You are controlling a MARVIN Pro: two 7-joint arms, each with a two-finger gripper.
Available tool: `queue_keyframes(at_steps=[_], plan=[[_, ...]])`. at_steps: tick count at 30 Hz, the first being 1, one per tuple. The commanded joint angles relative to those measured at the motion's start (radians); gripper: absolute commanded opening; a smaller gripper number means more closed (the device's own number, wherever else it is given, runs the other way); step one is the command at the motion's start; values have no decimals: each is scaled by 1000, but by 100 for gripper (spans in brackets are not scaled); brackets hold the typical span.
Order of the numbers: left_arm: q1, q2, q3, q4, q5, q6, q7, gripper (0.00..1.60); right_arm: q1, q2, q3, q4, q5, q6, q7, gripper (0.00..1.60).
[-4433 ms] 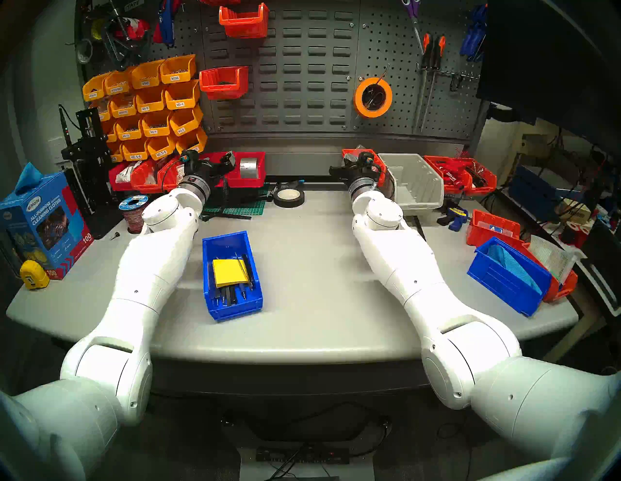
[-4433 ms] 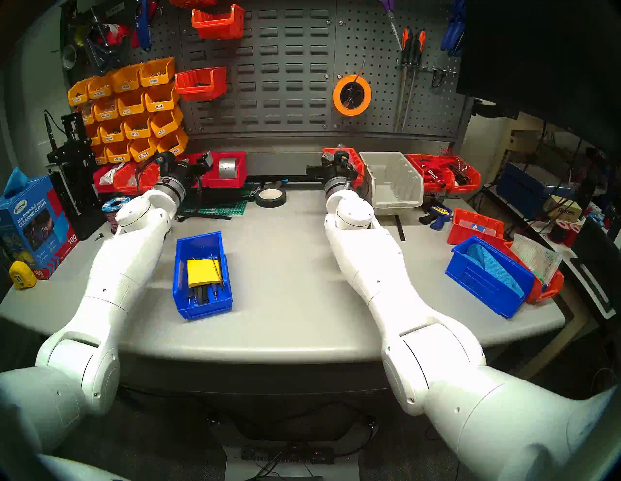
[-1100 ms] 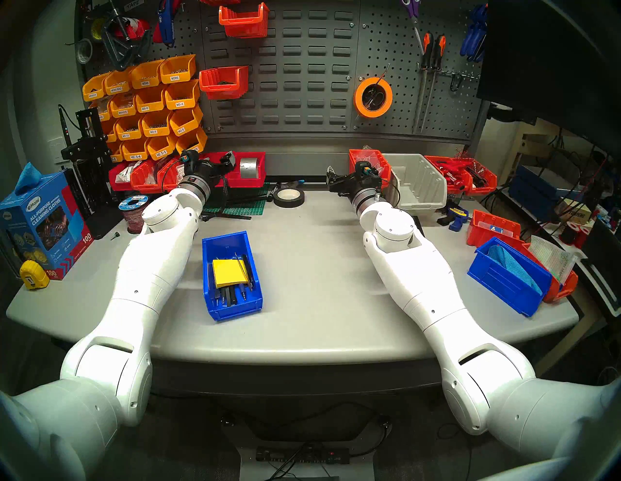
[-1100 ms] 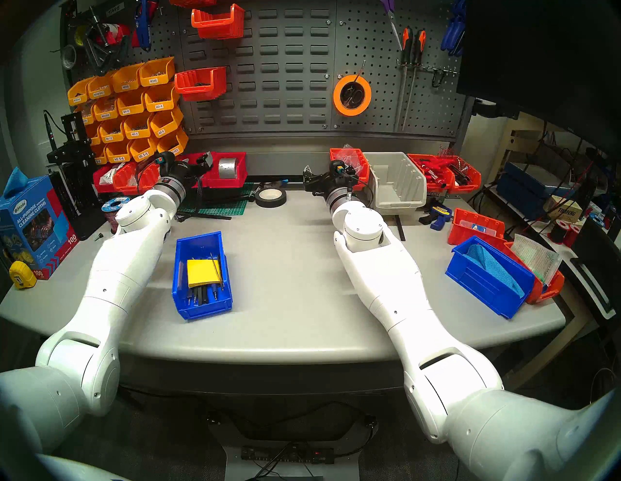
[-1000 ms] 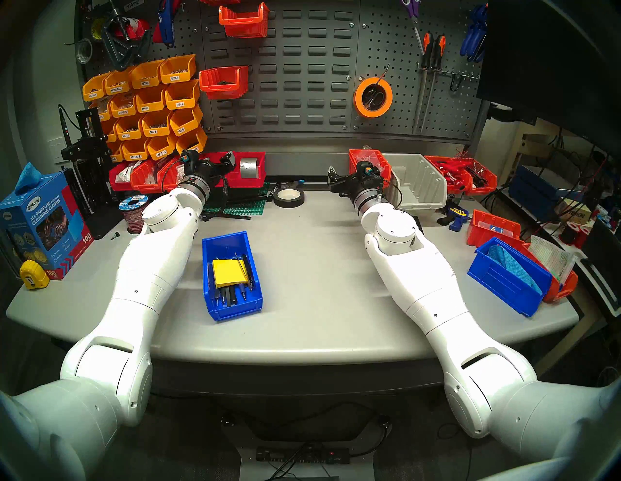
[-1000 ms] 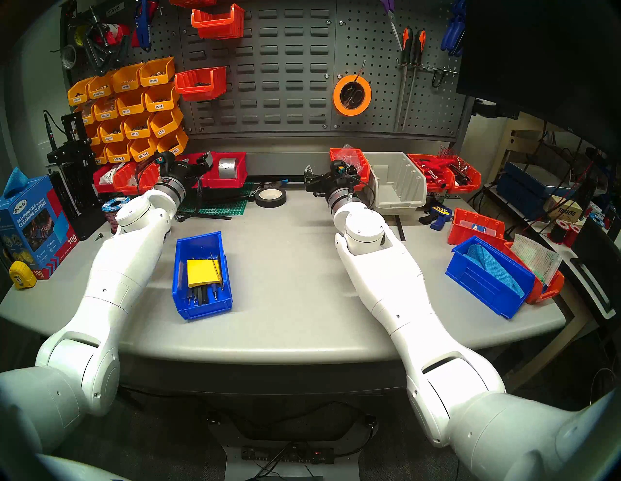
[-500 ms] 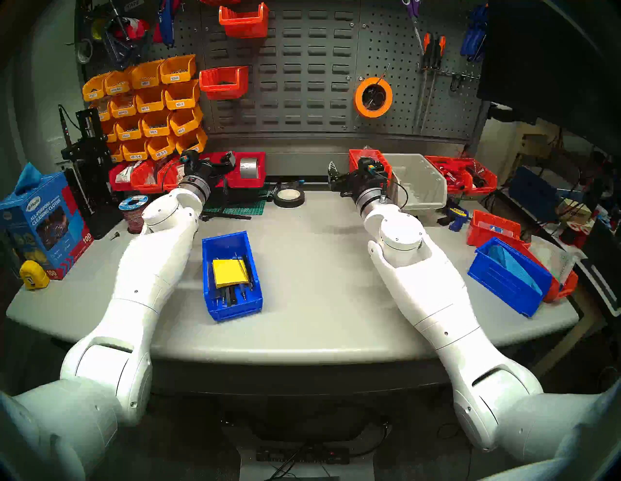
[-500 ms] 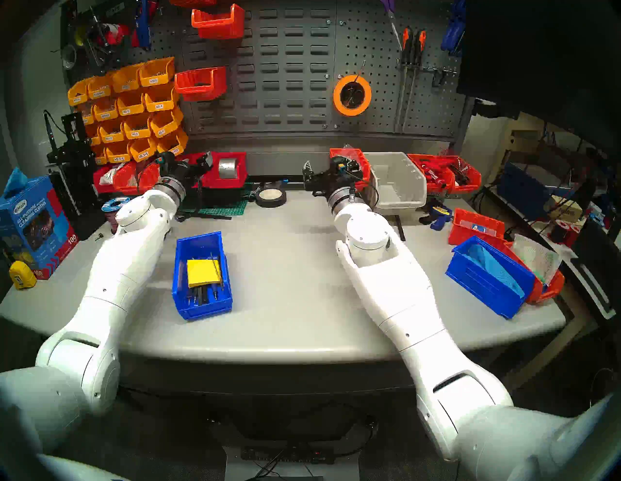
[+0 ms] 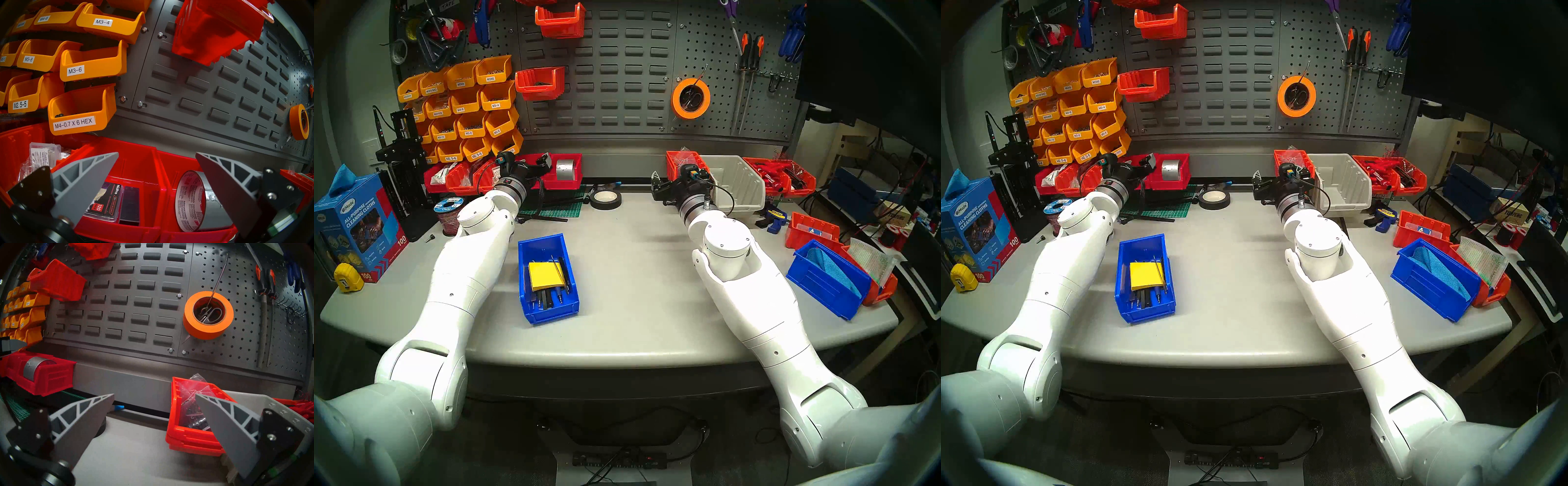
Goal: Hang all the unorganized tool boxes onto the wall
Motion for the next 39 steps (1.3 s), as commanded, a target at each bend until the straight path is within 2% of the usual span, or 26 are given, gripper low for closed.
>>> queue_keyframes(at_steps=[1,4,8,9,10,11,14,18,20,21,25,27,28,29,30,32,39], plan=[[-19,-2,-1,-11,1,-1,1,160,10,2,3,-29,-3,1,0,160],[-35,-14,11,-10,10,-29,-11,160,10,2,2,-29,-2,2,-1,160],[-95,-64,87,22,77,-51,14,160,11,1,2,-28,-2,5,-2,160],[-95,-64,87,22,77,-51,14,160,11,1,2,-28,-2,5,-2,160],[-101,-97,107,17,94,-56,40,160,11,1,2,-27,-2,6,-2,160],[-130,-113,128,44,108,-54,50,160,11,1,2,-27,-1,6,-2,160],[-160,-160,171,48,139,-57,84,160,11,1,2,-26,-1,6,-3,160],[-172,-180,220,40,150,-53,127,160,11,1,2,-25,-1,6,-4,160],[-210,-222,254,60,171,-50,179,160,11,1,1,-25,-1,5,-4,160],[-203,-217,268,44,173,-51,196,160,11,1,1,-25,-1,5,-4,160],[-255,-283,287,84,209,-43,282,160,11,1,1,-26,-1,4,-5,160],[-233,-268,295,56,212,-45,286,160,11,1,1,-26,-1,4,-5,160],[-264,-300,297,96,226,-44,325,160,11,2,1,-26,-1,4,-5,160],[-270,-307,302,102,229,-44,340,160,11,2,1,-26,-1,4,-5,160],[-260,-303,302,89,232,-44,338,160,11,2,1,-26,-1,4,-5,160],[-287,-336,303,130,242,-45,393,160,11,2,1,-27,-1,3,-5,160],[-303,-415,301,165,236,-54,526,160,11,2,1,-28,-1,3,-5,160]])
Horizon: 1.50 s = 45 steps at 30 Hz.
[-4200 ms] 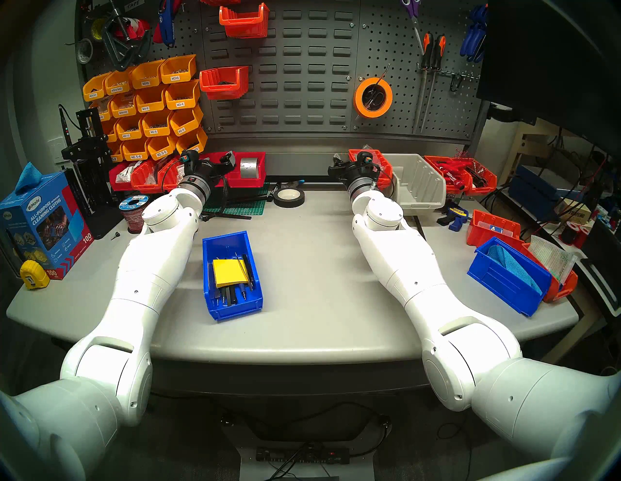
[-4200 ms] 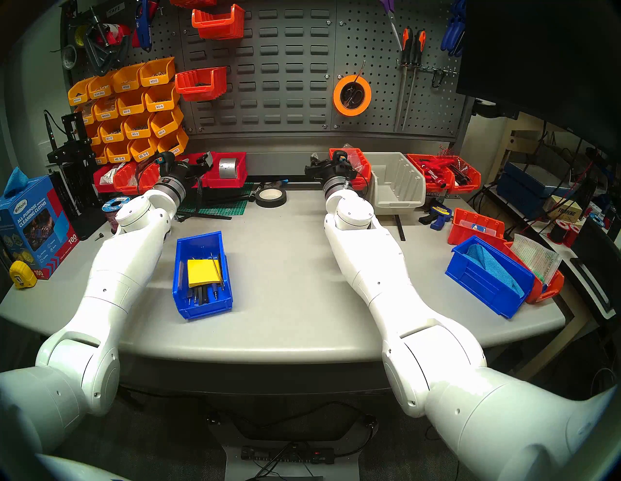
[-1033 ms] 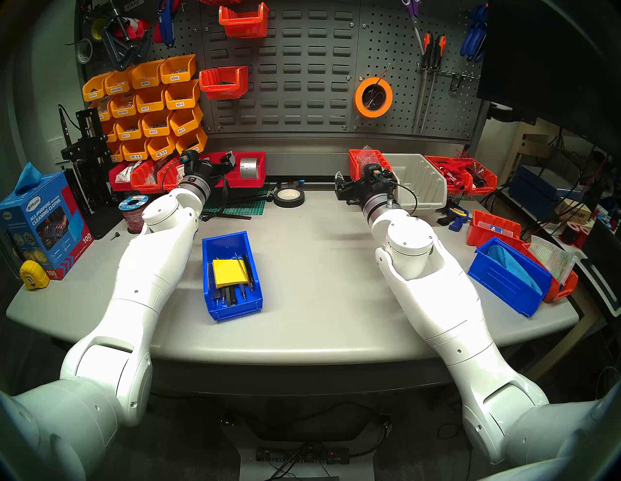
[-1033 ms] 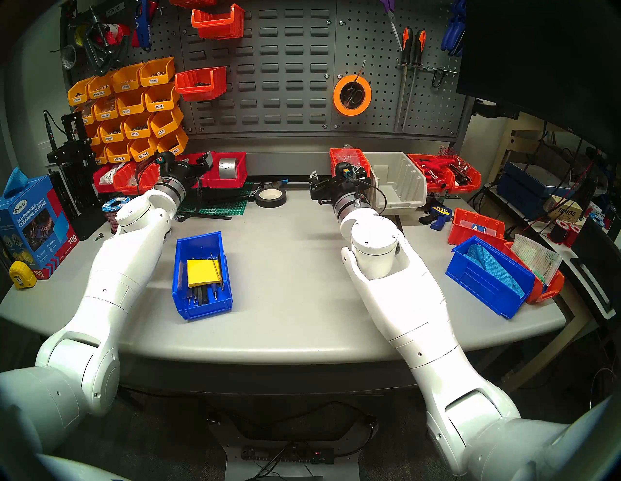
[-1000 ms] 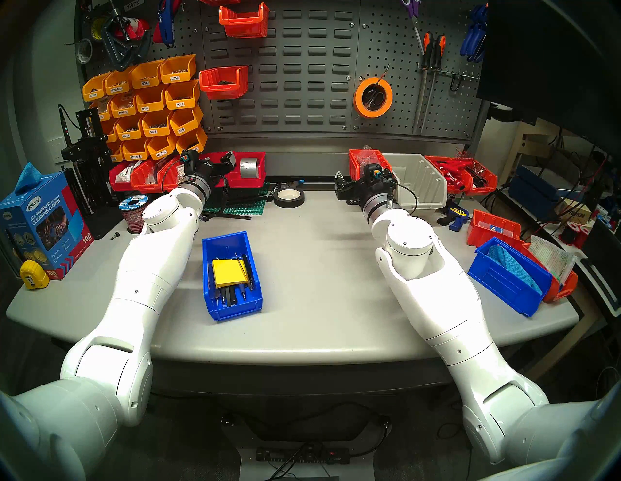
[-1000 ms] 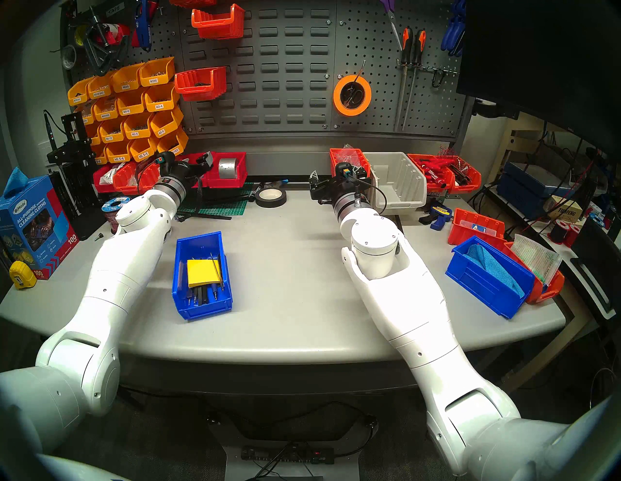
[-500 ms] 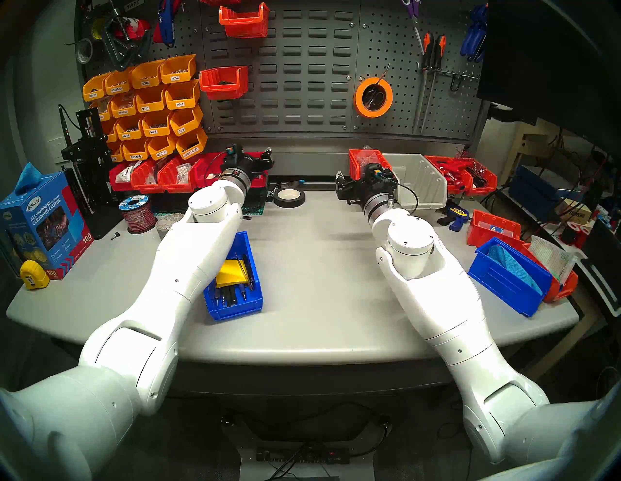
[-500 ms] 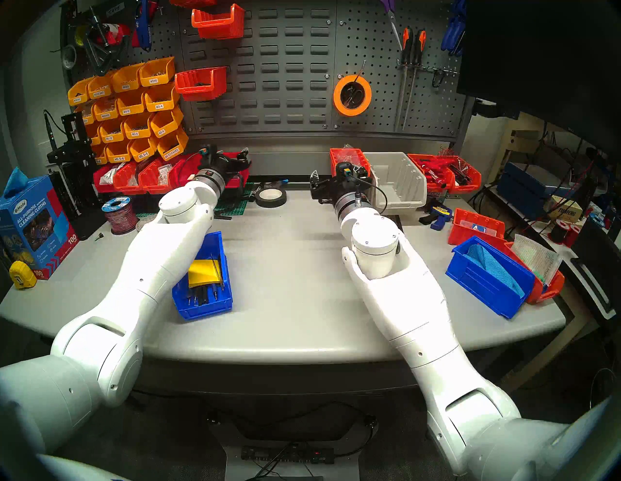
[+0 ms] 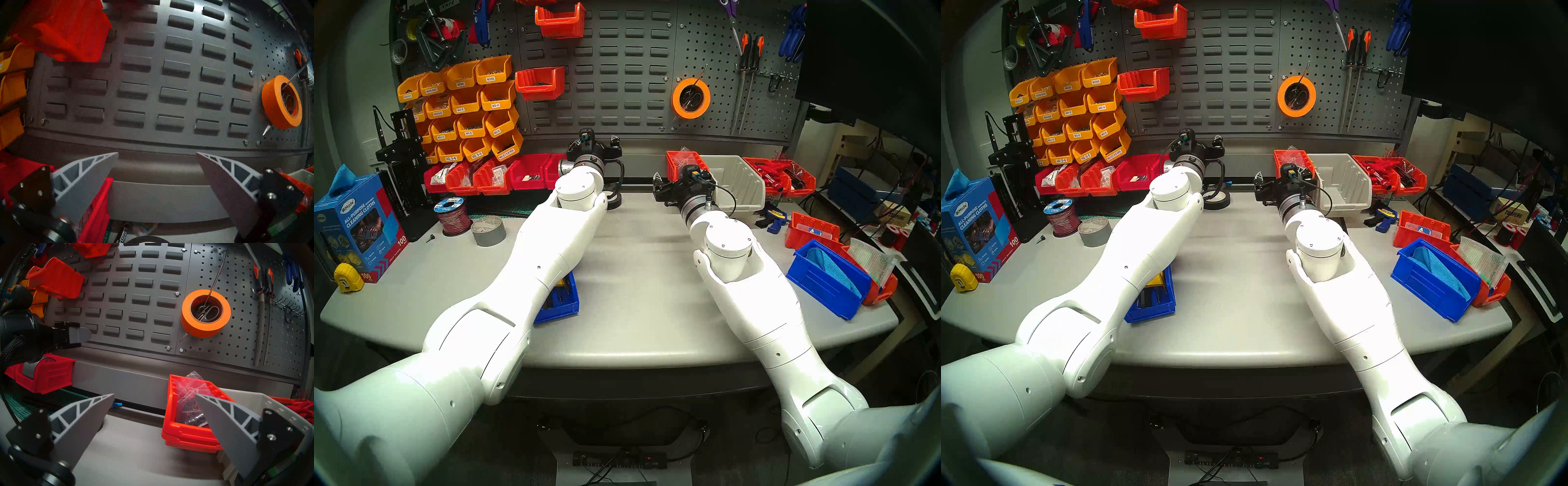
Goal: Hang all the unorganized tool boxes onto the wall
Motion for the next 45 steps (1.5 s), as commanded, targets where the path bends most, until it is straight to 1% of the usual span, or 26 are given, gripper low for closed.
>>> queue_keyframes(at_steps=[1,4,7,10,11,14,15,16,17,18,19,20,22,23,26,28,29,30,32,35,36,37,39,40,44,45], plan=[[-65,-97,-7,6,5,-10,93,160,12,-2,0,-19,-1,-6,3,160],[-57,-106,-10,-23,-3,-15,117,160,12,-2,0,-19,-1,-6,3,160],[-36,-93,-12,-81,-7,-20,114,160,12,-2,0,-19,-1,-6,3,160],[-10,-57,-9,-136,1,-29,95,160,12,-2,0,-19,-1,-6,3,160],[-9,-40,-10,-129,12,-40,96,160,12,-2,0,-20,-1,-6,3,160],[39,27,-7,-181,40,-17,102,160,12,-2,0,-19,-1,-6,3,160],[60,42,-17,-201,50,-3,115,160,12,-2,0,-19,-1,-6,3,160],[81,59,-22,-227,54,5,110,160,12,-2,0,-18,-1,-6,3,160],[101,59,-39,-235,76,16,102,160,12,-2,0,-18,-1,-6,2,160],[114,79,-32,-250,71,19,98,160,12,-2,0,-18,-1,-6,2,160],[110,55,-58,-230,92,27,100,160,12,-2,0,-18,-1,-6,2,160],[148,98,-40,-279,92,34,87,160,12,-2,0,-18,-1,-6,2,160],[177,124,-39,-305,104,52,74,160,12,-2,0,-18,-1,-6,2,160],[181,122,-51,-305,118,63,66,160,12,-2,0,-18,-1,-6,2,160],[234,169,-50,-362,136,80,35,160,12,-2,-1,-18,-1,-6,2,160],[246,176,-66,-371,148,87,18,160,12,-2,-1,-18,-1,-6,2,160],[271,204,-70,-401,158,90,0,160,12,-2,-1,-18,-1,-6,2,160],[277,212,-78,-410,158,91,-2,160,12,-2,-1,-18,-1,-6,2,160],[301,243,-103,-444,166,90,-23,160,12,-2,-1,-18,-1,-6,2,160],[325,268,-152,-478,177,81,-56,160,12,-2,-1,-18,-1,-6,2,160],[334,287,-161,-499,162,74,-59,160,12,-2,-1,-18,-1,-6,2,160],[335,293,-182,-506,145,59,-64,160,12,-2,-1,-18,-1,-6,2,160],[346,315,-208,-531,118,33,-95,160,12,-2,-1,-18,-1,-6,2,160],[354,320,-219,-552,106,32,-107,160,12,-2,0,-18,-1,-6,2,160],[395,340,-259,-608,35,1,-201,160,12,-2,0,-19,-1,-6,3,160],[405,347,-263,-617,15,-3,-213,160,12,-2,0,-19,-1,-6,3,160]])
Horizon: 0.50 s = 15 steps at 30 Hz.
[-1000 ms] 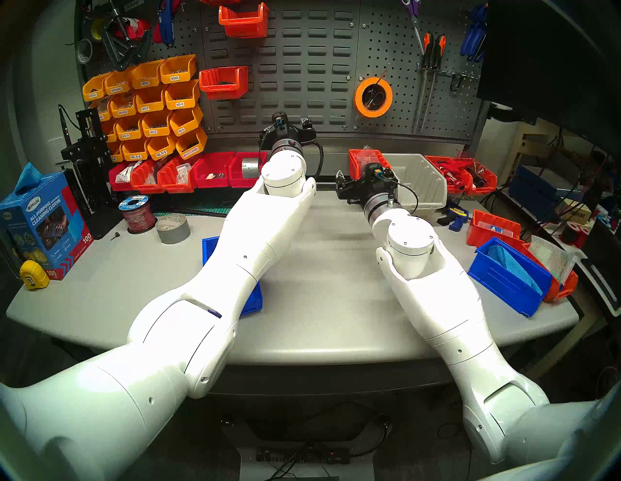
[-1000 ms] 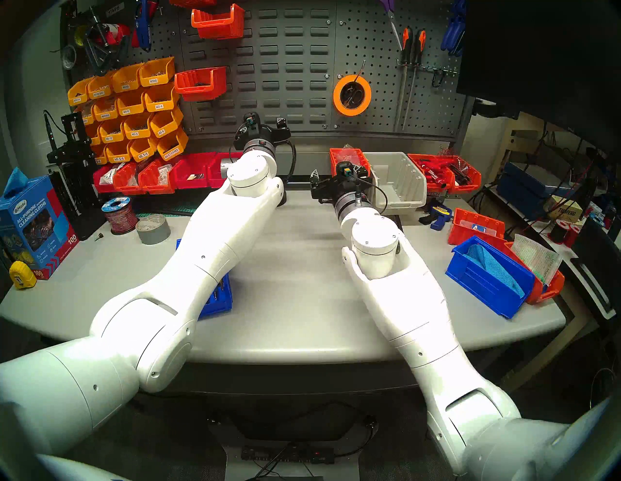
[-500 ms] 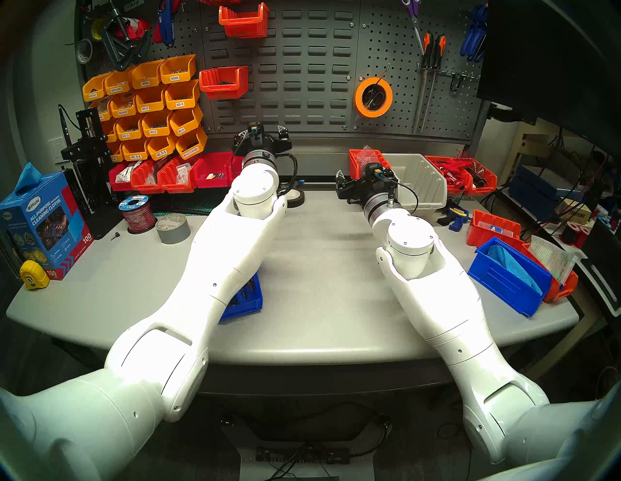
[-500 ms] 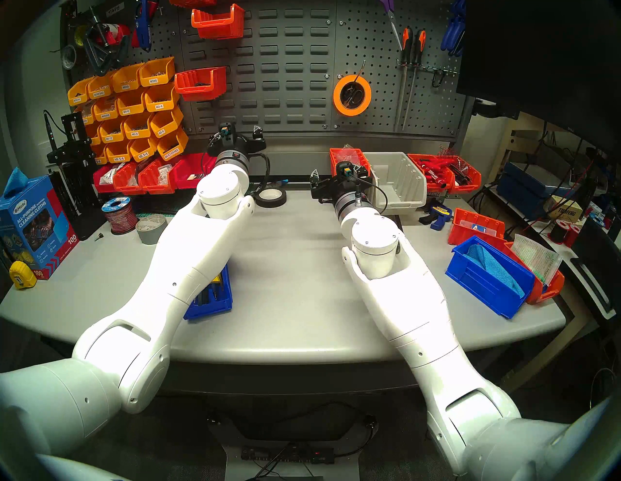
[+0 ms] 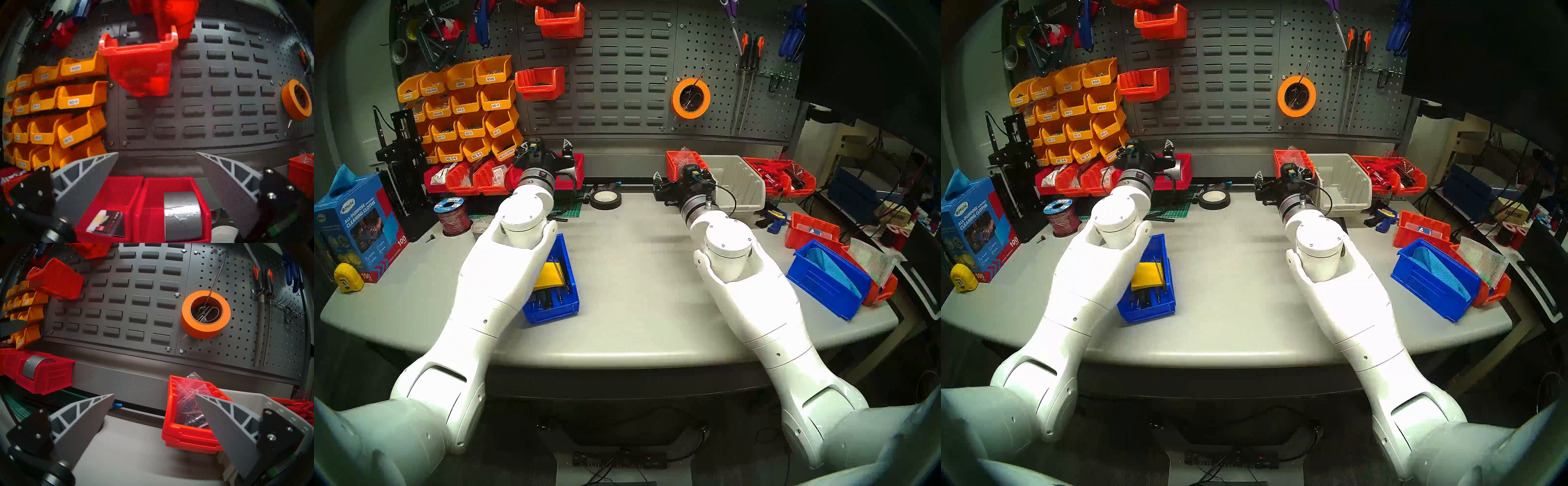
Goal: Hang all the unorganized tool boxes onto the wall
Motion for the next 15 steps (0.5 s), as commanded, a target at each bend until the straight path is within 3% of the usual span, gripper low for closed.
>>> queue_keyframes(at_steps=[1,6,15], plan=[[62,72,-67,-116,-112,-55,-120,160,12,-2,0,-18,-1,-5,3,160],[142,108,-110,-202,-196,-19,-206,160,12,-2,0,-18,-1,-5,4,160],[279,162,-181,-335,-302,77,-265,160,14,0,2,-12,1,-11,11,160]])
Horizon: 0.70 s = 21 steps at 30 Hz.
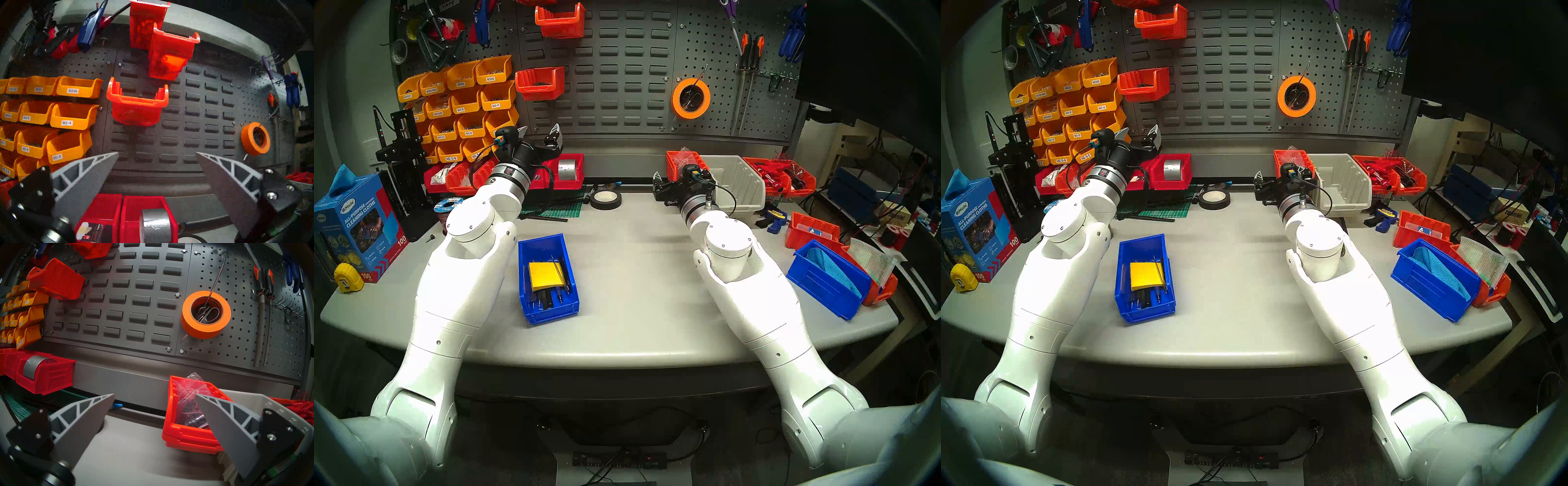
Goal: Hang all the unorganized tool boxes onto the wall
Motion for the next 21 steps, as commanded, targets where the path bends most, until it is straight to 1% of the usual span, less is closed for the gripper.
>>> queue_keyframes(at_steps=[1,4,7,8,10,12,18,21], plan=[[113,57,-56,-113,-64,62,-37,160,14,0,2,-12,1,-10,8,160],[154,69,-72,-155,-86,106,-45,160,13,-2,4,-12,1,-12,10,160],[182,72,-80,-178,-90,124,-45,160,12,-3,5,-13,1,-14,10,160],[176,69,-82,-179,-98,141,-40,160,10,-4,6,-14,0,-14,8,160],[132,75,-83,-163,-114,184,-47,160,8,-4,8,-18,-2,-13,6,160],[114,83,-83,-157,-120,208,-53,160,5,-3,11,-22,-2,-11,4,160],[105,85,-91,-160,-134,257,-52,160,-7,4,16,-32,-3,-10,1,160],[97,83,-90,-158,-136,271,-50,160,-10,5,17,-36,-3,-9,-3,160]])
